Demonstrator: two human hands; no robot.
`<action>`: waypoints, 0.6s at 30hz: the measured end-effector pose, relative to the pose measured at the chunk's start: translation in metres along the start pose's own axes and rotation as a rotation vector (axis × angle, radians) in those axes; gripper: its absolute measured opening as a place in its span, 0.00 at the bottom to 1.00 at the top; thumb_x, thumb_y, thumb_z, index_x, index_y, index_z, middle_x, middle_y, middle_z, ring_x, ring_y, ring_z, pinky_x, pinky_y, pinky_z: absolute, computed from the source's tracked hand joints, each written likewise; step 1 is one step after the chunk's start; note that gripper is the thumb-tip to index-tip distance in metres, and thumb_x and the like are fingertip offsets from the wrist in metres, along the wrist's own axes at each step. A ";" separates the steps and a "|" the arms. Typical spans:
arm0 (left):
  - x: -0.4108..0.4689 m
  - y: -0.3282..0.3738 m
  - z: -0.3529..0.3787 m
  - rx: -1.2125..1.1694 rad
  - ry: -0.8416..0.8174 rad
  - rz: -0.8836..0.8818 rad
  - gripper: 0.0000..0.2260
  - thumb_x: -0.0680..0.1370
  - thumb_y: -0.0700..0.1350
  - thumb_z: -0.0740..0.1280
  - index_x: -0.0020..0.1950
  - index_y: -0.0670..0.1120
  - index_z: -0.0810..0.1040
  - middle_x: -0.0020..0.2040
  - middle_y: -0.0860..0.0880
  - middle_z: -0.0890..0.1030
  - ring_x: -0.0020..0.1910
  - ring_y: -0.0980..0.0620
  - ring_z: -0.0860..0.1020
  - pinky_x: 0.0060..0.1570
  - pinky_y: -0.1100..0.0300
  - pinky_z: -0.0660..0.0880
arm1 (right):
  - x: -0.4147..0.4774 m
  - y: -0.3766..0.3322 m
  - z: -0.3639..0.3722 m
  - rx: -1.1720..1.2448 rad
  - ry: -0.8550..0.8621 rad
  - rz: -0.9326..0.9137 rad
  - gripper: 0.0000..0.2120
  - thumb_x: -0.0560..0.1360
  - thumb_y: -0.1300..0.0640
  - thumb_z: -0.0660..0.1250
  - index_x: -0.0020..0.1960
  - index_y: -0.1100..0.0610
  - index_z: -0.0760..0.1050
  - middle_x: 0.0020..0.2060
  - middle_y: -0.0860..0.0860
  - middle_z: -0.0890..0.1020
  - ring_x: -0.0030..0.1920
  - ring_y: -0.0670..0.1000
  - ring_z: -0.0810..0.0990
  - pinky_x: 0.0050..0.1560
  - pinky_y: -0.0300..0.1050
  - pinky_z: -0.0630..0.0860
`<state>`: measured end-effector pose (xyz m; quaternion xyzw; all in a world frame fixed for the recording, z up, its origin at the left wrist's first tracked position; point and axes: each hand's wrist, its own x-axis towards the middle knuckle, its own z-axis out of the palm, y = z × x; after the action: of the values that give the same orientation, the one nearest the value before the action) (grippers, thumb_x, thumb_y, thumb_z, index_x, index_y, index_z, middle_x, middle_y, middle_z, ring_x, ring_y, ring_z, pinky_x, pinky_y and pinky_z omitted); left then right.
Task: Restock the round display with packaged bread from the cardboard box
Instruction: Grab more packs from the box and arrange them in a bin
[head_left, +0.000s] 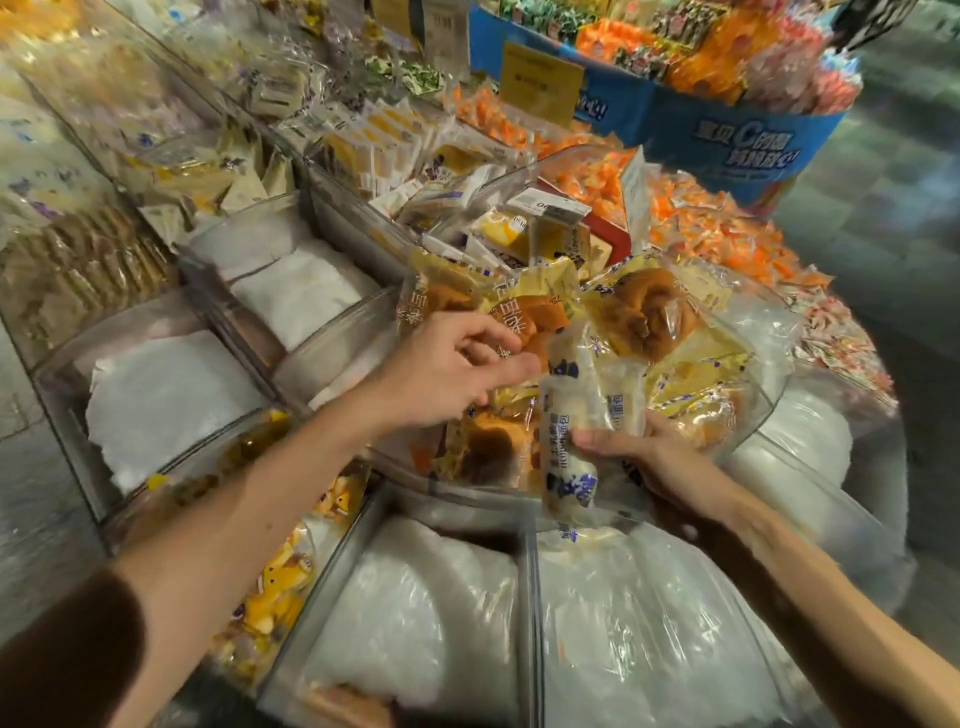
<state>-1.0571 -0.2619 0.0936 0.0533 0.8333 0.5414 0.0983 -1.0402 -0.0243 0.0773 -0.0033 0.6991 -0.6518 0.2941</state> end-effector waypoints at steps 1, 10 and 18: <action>-0.009 0.006 0.017 0.004 -0.058 0.008 0.29 0.67 0.61 0.73 0.64 0.50 0.77 0.49 0.49 0.82 0.36 0.59 0.81 0.33 0.62 0.76 | -0.001 0.000 0.003 0.005 -0.024 -0.039 0.24 0.63 0.52 0.78 0.57 0.57 0.77 0.46 0.54 0.87 0.46 0.56 0.86 0.45 0.48 0.84; -0.024 0.008 0.092 -0.006 0.100 0.002 0.28 0.69 0.51 0.79 0.67 0.54 0.75 0.46 0.56 0.79 0.32 0.67 0.76 0.36 0.65 0.72 | -0.028 0.018 -0.021 0.031 -0.100 -0.065 0.07 0.70 0.60 0.71 0.49 0.56 0.83 0.43 0.56 0.87 0.42 0.51 0.86 0.41 0.40 0.81; 0.002 0.042 0.153 -0.182 0.256 -0.107 0.09 0.75 0.44 0.74 0.54 0.46 0.82 0.47 0.46 0.84 0.39 0.54 0.84 0.29 0.61 0.77 | -0.056 0.041 -0.105 0.183 -0.175 0.043 0.11 0.73 0.67 0.70 0.55 0.67 0.79 0.47 0.62 0.85 0.39 0.54 0.86 0.35 0.42 0.82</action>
<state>-1.0260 -0.1079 0.0709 -0.0696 0.7882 0.6109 0.0242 -1.0224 0.0991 0.0606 -0.0184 0.6080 -0.7037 0.3671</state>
